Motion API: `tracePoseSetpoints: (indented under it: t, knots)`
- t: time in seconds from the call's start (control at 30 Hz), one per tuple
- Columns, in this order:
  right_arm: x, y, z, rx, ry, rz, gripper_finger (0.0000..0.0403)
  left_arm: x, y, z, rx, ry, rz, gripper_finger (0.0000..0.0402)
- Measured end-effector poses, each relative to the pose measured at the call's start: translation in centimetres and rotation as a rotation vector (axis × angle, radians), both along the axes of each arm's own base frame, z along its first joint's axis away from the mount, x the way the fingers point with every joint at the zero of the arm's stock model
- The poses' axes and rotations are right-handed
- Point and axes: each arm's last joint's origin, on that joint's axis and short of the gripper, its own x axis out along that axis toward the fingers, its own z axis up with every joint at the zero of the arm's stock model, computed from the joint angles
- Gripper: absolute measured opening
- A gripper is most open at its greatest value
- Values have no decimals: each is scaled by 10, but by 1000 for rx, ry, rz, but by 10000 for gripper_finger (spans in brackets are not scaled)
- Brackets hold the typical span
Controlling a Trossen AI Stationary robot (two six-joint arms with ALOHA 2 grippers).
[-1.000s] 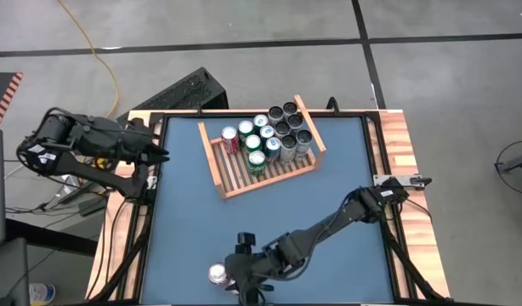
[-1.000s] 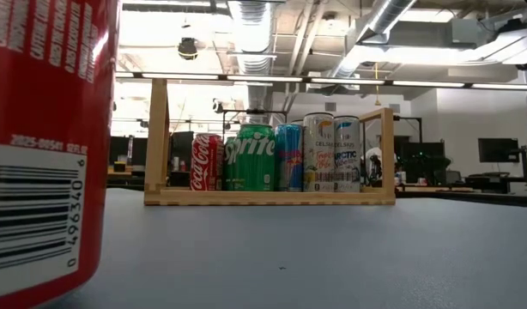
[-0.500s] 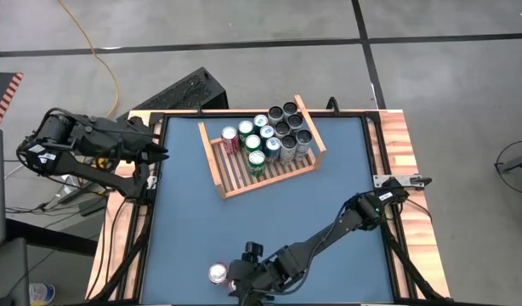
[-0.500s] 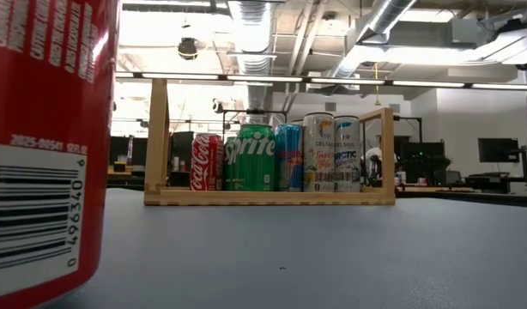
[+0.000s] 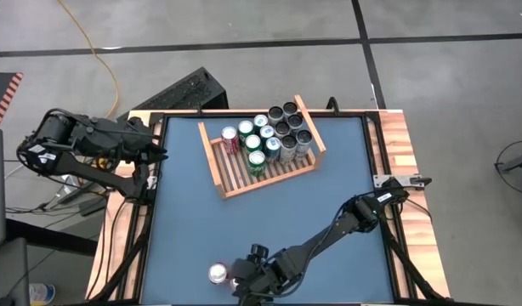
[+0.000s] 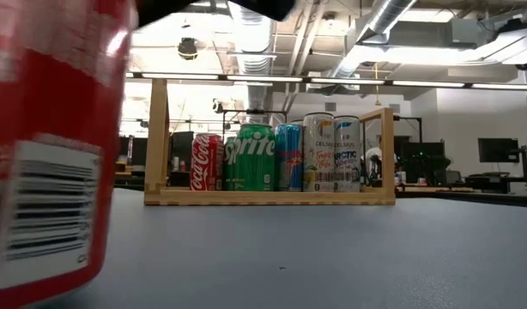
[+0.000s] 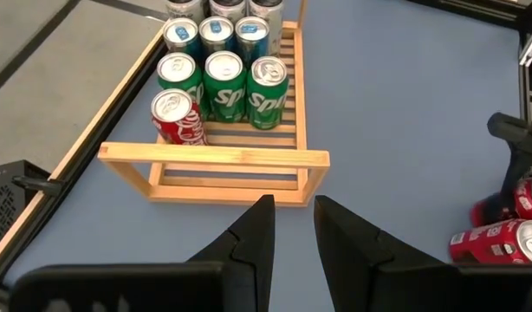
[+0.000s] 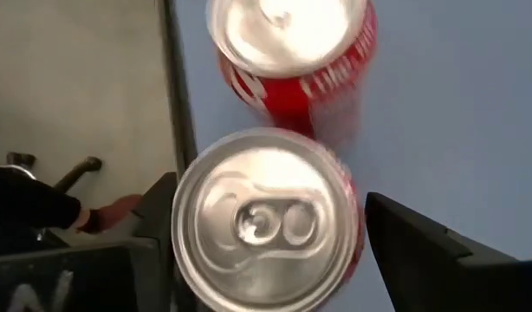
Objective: Place canned beverage on shelf
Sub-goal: Put the red-white soda can on the shelf aligned with the other red-white soda can
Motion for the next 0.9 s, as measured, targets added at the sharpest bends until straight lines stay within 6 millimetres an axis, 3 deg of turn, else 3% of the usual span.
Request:
tracePoseSetpoints:
  t: [0.13, 0.37, 0.9]
  knots:
    - [-3, -1, -2, 0, 34, -27, 249, 0, 0, 0, -1, 0, 1, 71]
    - [-1, -4, -2, 3, 29, -61, 175, 0, 0, 0, 1, 1, 0, 71]
    - [-7, -15, -4, -201, 54, -80, 174, 0, 0, 0, 15, 6, -12, 71]
